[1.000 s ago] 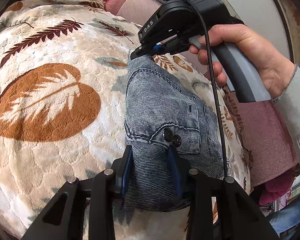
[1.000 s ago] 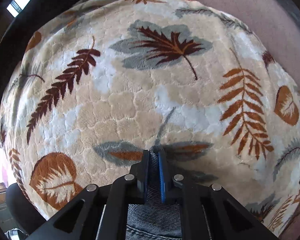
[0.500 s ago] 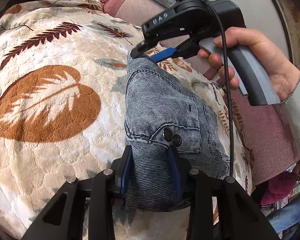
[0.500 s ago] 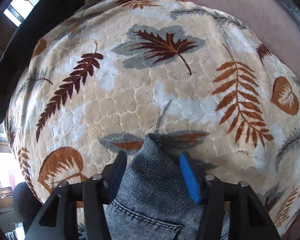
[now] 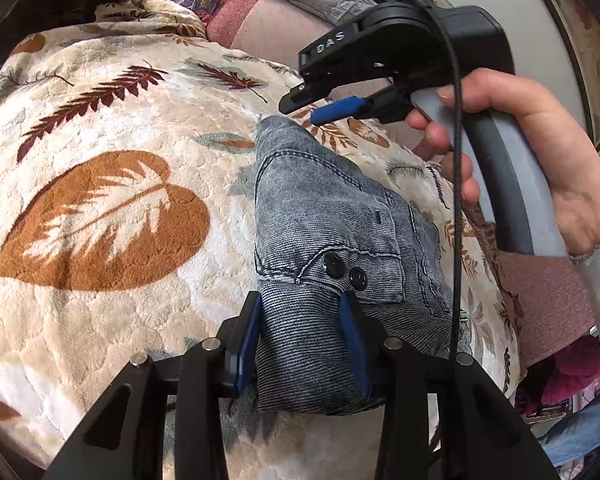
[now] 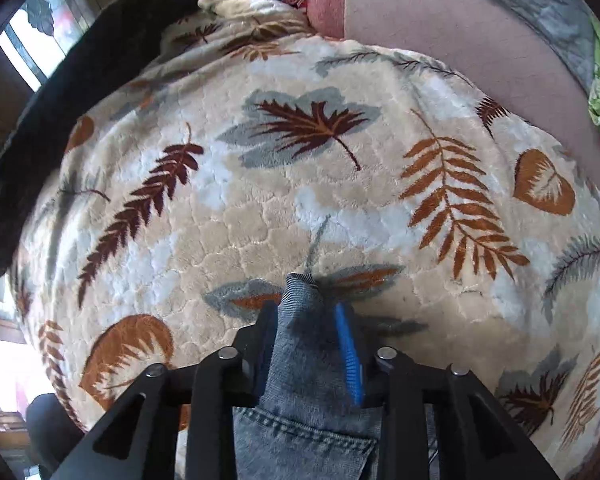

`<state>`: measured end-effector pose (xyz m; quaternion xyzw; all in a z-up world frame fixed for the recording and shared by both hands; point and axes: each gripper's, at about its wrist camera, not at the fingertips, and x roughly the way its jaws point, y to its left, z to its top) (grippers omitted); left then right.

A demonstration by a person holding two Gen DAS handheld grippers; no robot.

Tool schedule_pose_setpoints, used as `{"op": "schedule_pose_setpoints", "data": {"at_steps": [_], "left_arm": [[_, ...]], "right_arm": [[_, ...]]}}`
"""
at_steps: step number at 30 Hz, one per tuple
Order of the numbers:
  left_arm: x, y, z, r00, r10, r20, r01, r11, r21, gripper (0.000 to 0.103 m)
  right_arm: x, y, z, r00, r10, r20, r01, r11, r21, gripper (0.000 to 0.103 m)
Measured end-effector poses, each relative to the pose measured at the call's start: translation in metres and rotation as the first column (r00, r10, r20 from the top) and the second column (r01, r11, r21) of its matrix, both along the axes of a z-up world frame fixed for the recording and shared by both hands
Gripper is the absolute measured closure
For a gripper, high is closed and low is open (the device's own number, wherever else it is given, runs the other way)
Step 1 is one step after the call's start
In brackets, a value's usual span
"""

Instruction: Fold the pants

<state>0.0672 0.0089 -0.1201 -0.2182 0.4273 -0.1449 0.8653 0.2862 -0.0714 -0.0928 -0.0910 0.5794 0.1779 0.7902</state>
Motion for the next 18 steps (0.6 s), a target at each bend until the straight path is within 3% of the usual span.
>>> {"op": "schedule_pose_setpoints", "data": {"at_steps": [3,6,7,8,10,11,15,18], "left_arm": [[-0.006,0.003,0.016,0.999,0.031,0.032,-0.032,0.999,0.042,0.059],[-0.01,0.005,0.023,0.997,0.056,0.045,-0.058,0.996,0.065,0.046],[-0.009,0.004,0.023,0.997,0.062,0.04,-0.065,0.995,0.081,0.042],[-0.007,0.001,0.02,0.998,0.056,0.027,-0.058,0.994,0.096,0.041],[-0.003,-0.005,0.011,0.999,0.034,-0.02,-0.031,0.99,0.134,0.041],[-0.001,-0.007,0.006,0.999,0.029,-0.043,-0.022,0.989,0.145,0.041],[-0.006,-0.008,0.009,0.999,0.044,-0.029,-0.039,0.986,0.161,0.041],[-0.009,-0.009,0.012,0.999,0.04,-0.025,-0.035,0.985,0.168,0.041]], "right_arm": [[-0.025,-0.021,0.017,0.999,-0.028,0.023,0.027,0.999,0.029,0.062],[-0.045,-0.046,0.012,0.994,-0.077,0.071,0.078,0.997,-0.011,0.062],[-0.05,-0.054,0.004,0.993,-0.091,0.08,0.095,0.995,-0.044,0.056],[-0.052,-0.061,-0.012,0.993,-0.098,0.06,0.103,0.991,-0.082,0.04],[-0.056,-0.071,-0.046,0.998,-0.069,0.007,0.07,0.985,-0.161,0.032],[-0.059,-0.075,-0.048,0.998,-0.059,0.033,0.063,0.988,-0.14,0.032],[-0.072,-0.093,-0.018,0.985,-0.145,0.09,0.148,0.988,-0.033,0.031],[-0.104,-0.109,0.003,0.974,-0.16,0.159,0.164,0.986,-0.015,0.031]]}}
